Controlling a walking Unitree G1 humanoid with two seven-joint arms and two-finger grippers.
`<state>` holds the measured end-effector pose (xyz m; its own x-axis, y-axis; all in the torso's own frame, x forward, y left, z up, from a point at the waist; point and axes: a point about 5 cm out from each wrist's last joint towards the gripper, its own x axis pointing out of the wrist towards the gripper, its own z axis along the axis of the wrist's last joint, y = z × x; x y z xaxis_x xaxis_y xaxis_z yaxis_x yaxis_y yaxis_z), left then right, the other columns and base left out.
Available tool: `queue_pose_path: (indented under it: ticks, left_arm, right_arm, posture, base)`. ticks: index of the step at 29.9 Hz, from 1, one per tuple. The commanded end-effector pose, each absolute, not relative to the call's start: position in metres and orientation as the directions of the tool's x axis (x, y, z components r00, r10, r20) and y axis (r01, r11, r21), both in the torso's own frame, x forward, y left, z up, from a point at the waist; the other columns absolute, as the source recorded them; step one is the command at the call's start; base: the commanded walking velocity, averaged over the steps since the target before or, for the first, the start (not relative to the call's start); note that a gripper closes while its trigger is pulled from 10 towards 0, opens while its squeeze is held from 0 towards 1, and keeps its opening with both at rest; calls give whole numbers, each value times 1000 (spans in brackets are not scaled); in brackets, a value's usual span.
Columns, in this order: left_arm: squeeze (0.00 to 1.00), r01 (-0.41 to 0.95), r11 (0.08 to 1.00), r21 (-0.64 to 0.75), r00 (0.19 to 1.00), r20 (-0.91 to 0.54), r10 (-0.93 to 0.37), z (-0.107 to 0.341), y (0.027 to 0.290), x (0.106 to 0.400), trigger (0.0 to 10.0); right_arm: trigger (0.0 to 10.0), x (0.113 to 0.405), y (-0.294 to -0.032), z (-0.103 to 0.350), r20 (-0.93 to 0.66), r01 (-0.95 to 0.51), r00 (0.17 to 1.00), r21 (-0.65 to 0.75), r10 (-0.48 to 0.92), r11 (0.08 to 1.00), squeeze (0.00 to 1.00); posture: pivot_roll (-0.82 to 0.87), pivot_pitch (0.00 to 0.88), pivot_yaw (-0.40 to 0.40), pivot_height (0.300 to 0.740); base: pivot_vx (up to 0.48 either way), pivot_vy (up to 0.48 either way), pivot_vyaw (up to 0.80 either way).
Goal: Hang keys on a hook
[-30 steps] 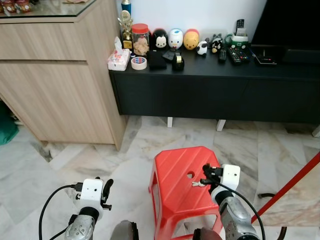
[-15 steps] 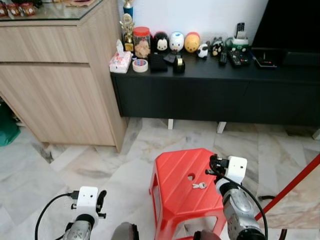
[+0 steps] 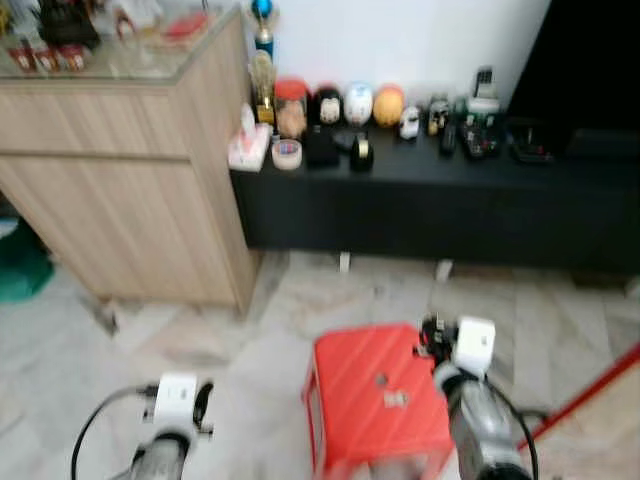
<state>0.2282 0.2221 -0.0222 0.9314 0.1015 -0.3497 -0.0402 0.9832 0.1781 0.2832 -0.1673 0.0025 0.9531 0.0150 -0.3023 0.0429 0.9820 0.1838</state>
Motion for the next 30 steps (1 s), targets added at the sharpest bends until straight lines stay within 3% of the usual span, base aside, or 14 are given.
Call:
queue_pose_path:
  ticks: [1,8,13,24,30]
  left_arm:
    - [0,-47,981,186,919,-376,115,-28,224,223,10000]
    - [0,-51,982,183,886,-446,129,-39,225,213,10000]
    - [0,-60,981,182,839,-523,148,-50,227,204,10000]
    - [0,-67,984,167,781,-605,156,-61,219,198,10000]
    - [0,-143,976,165,713,-667,217,-69,226,187,10000]
  right_arm:
    - [10000,274,-169,-8,-354,56,935,175,10,983,0]
    - [10000,253,-174,-32,-490,92,872,156,-4,983,0]
    - [10000,227,-179,-56,-632,116,774,90,-33,989,0]
    - [10000,232,-175,-53,-609,146,789,57,-81,988,0]
    - [10000,213,-177,-67,-698,90,713,-1,-65,996,0]
  posture:
    - [39,0,-26,740]
    - [30,0,-19,740]
    - [35,0,-11,740]
    - [14,0,11,740]
    - [15,0,14,740]
  base:
    - [0,0,0]
    - [0,0,0]
    - [0,0,0]
    - [0,0,0]
    - [0,0,0]
